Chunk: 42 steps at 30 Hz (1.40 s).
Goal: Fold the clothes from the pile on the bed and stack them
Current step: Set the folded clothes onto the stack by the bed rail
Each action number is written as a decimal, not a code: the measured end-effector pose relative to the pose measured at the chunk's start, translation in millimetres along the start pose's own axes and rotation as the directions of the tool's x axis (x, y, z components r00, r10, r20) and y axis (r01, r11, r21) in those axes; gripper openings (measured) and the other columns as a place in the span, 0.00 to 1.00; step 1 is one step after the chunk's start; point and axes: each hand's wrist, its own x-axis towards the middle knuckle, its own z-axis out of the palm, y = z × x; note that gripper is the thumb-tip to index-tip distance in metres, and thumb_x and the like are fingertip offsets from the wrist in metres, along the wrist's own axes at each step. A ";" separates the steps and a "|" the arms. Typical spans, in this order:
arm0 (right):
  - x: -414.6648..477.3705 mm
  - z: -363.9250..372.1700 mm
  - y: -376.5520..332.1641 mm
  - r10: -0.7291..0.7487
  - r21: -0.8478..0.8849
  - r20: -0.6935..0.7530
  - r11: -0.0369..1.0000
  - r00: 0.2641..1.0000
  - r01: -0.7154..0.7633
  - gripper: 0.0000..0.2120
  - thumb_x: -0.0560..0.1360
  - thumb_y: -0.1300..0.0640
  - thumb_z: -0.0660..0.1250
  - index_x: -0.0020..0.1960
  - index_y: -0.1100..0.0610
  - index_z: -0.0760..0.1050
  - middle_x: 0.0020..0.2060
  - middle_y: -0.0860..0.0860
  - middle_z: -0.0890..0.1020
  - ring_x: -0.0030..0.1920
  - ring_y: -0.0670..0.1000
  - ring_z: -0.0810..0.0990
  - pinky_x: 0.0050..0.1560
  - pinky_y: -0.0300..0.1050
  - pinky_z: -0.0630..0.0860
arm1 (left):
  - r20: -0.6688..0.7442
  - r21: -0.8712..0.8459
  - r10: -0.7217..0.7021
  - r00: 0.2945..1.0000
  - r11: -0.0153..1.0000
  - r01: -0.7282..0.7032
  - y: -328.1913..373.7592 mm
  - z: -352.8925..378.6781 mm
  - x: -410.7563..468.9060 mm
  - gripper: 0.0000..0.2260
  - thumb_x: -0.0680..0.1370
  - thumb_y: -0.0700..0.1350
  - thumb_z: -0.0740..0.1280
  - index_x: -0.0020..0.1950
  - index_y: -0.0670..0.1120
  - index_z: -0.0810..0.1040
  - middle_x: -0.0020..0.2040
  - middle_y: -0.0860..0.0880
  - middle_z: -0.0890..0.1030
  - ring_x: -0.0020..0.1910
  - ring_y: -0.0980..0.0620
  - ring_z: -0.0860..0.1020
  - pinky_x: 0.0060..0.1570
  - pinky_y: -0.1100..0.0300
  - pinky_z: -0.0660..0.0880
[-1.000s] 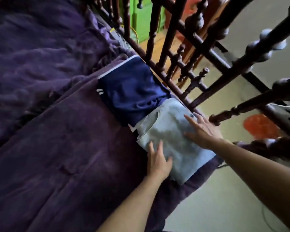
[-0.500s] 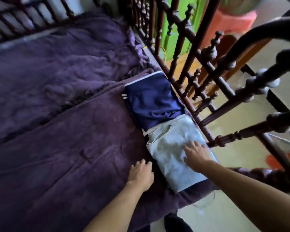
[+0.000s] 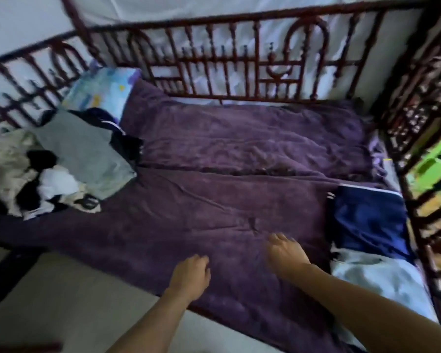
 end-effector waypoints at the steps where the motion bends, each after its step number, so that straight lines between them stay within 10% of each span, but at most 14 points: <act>1: 13.8 -10.8 -21.1 -0.043 -0.017 -0.014 0.999 0.999 0.043 0.16 0.78 0.51 0.57 0.64 0.53 0.71 0.63 0.52 0.72 0.65 0.55 0.69 0.60 0.49 0.67 | -0.032 -0.012 -0.044 0.999 0.999 0.044 -22.5 -8.7 -9.5 0.11 0.79 0.51 0.59 0.57 0.50 0.75 0.55 0.49 0.78 0.55 0.46 0.78 0.50 0.53 0.74; 19: 206.3 -88.5 -422.3 -0.390 -0.156 -0.173 0.917 0.904 0.366 0.17 0.78 0.48 0.58 0.65 0.51 0.69 0.63 0.50 0.72 0.64 0.53 0.70 0.61 0.48 0.69 | -0.157 0.015 -0.333 0.930 0.941 0.339 -435.6 -96.3 -137.6 0.13 0.80 0.49 0.55 0.58 0.45 0.75 0.56 0.45 0.78 0.55 0.46 0.77 0.54 0.55 0.71; 42: 551.0 -58.3 -526.6 -0.118 0.039 0.139 0.993 0.983 0.114 0.14 0.76 0.44 0.57 0.58 0.49 0.71 0.58 0.49 0.74 0.61 0.52 0.73 0.52 0.48 0.72 | -0.025 -0.010 -0.239 0.971 0.971 0.239 -700.9 -150.2 117.2 0.12 0.80 0.51 0.55 0.57 0.48 0.72 0.56 0.49 0.76 0.57 0.50 0.75 0.51 0.56 0.68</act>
